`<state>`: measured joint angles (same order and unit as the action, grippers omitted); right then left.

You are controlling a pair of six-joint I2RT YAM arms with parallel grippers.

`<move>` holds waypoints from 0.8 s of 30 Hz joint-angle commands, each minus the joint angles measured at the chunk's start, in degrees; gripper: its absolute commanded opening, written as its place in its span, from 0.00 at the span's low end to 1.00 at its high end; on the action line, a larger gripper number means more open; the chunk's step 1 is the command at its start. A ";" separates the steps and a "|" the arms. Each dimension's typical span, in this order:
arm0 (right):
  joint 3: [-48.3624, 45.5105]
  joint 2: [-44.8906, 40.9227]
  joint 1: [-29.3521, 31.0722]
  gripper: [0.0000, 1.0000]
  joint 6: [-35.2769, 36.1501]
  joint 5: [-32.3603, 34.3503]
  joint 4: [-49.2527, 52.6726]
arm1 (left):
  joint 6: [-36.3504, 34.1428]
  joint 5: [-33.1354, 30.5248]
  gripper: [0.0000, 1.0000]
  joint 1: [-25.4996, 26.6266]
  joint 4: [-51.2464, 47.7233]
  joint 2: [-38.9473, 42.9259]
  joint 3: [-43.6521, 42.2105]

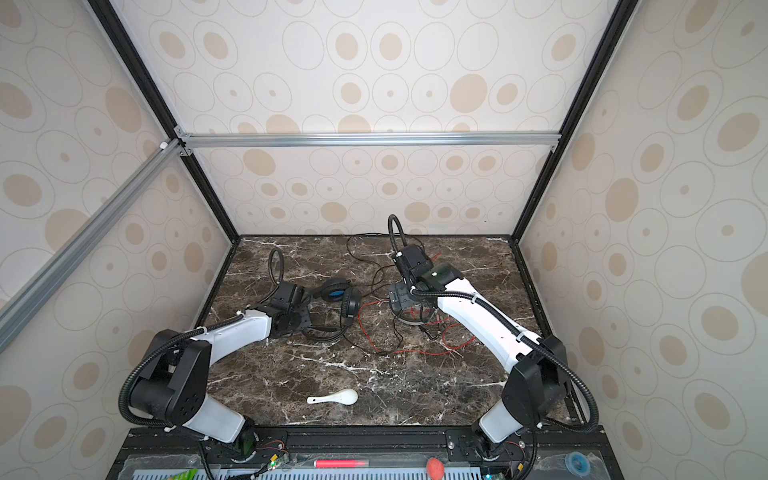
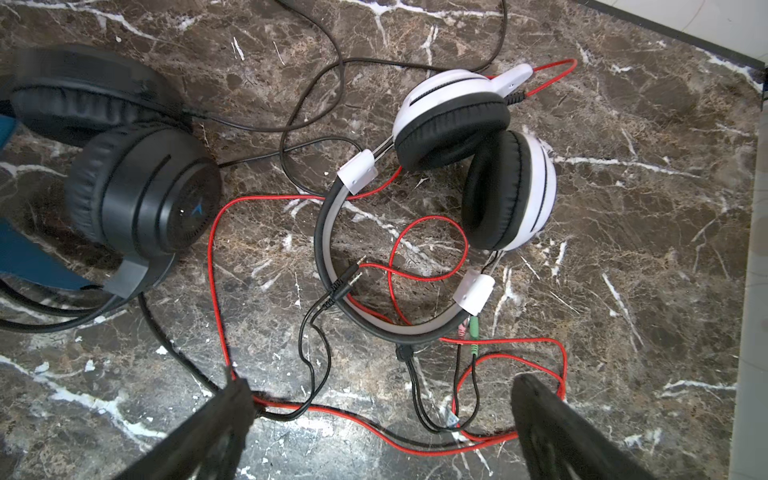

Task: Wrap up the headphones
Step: 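Lift the black-blue headset by its headband with the left gripper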

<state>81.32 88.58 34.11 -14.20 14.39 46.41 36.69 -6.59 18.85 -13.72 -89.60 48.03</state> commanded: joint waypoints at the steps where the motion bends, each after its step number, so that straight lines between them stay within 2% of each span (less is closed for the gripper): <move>1: 0.87 -2.01 0.66 1.00 0.41 0.21 1.29 | -12.70 3.85 0.04 -0.04 1.22 -2.62 5.06; 5: 1.04 -2.11 0.69 1.00 0.51 0.37 1.11 | -18.45 5.28 0.03 -0.04 -1.82 -6.04 8.84; 11: 1.00 -2.53 1.00 1.00 0.57 0.81 0.91 | -23.67 5.45 0.03 -0.04 -1.03 -6.19 10.06; 14: 0.92 -2.62 1.08 1.00 0.62 0.89 0.87 | -25.06 6.15 0.12 -0.05 -0.16 -6.86 10.55; 17: 1.00 -2.73 1.18 1.00 0.74 0.86 0.87 | -23.72 4.93 0.17 -0.15 -0.58 -8.40 11.41; 22: 1.26 -3.19 1.24 1.00 1.11 1.20 1.24 | -16.57 3.60 0.36 -0.41 -2.28 -8.06 11.68; 24: 1.15 -3.52 1.29 1.00 1.29 1.36 1.31 | -13.13 3.56 0.51 -0.44 -2.11 -6.60 10.92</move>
<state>81.32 87.09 34.76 -13.56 14.92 46.41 18.90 -2.44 18.63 -14.81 -98.13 57.93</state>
